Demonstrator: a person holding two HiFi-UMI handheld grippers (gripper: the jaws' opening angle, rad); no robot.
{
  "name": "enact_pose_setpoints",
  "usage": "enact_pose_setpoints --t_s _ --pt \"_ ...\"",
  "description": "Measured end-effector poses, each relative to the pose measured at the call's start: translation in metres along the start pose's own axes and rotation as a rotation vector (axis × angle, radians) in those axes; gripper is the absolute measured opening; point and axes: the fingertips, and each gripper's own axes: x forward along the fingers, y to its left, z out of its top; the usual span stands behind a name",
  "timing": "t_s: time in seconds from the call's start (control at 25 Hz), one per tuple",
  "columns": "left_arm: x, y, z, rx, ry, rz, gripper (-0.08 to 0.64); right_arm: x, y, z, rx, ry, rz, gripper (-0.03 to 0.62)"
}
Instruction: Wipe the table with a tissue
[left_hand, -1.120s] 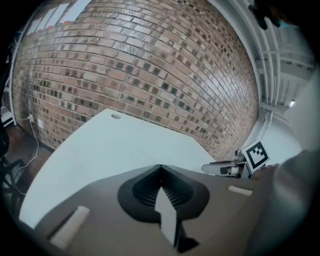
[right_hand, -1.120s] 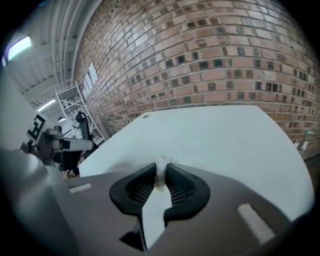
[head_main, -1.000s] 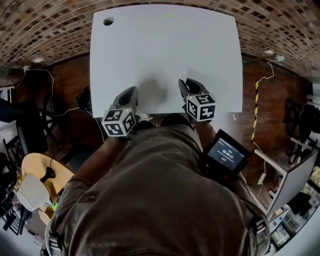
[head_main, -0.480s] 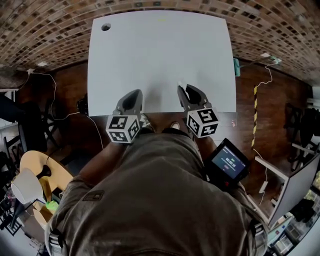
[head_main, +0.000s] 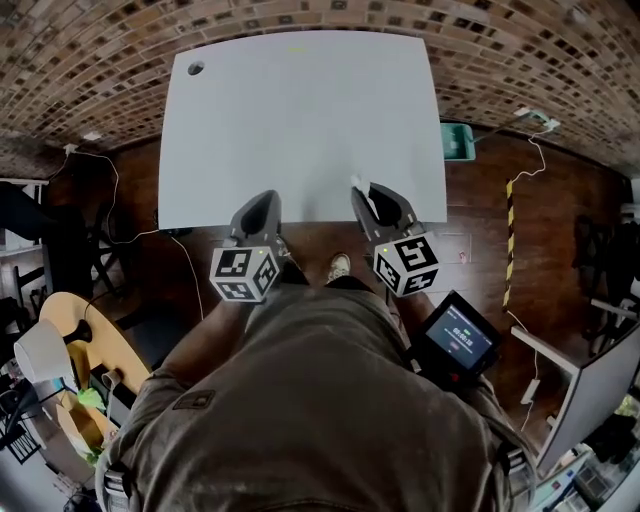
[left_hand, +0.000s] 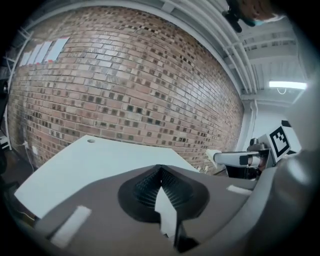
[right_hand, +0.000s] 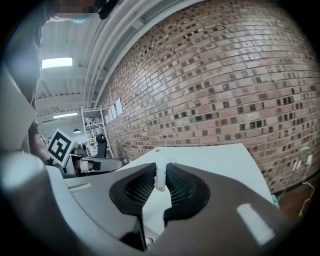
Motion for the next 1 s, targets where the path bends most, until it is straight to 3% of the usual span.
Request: enact_pose_setpoints --t_s 0.44,1.0 --pt "-0.002 -0.043 -0.003 0.036 0.0 -0.063 0.002 -0.029 0.002 0.004 -0.001 -0.03 0.008 0.071" --pt "-0.016 -0.032 0.001 0.033 0.0 -0.087 0.002 -0.021 0.028 0.006 -0.012 -0.033 0.005 0.069"
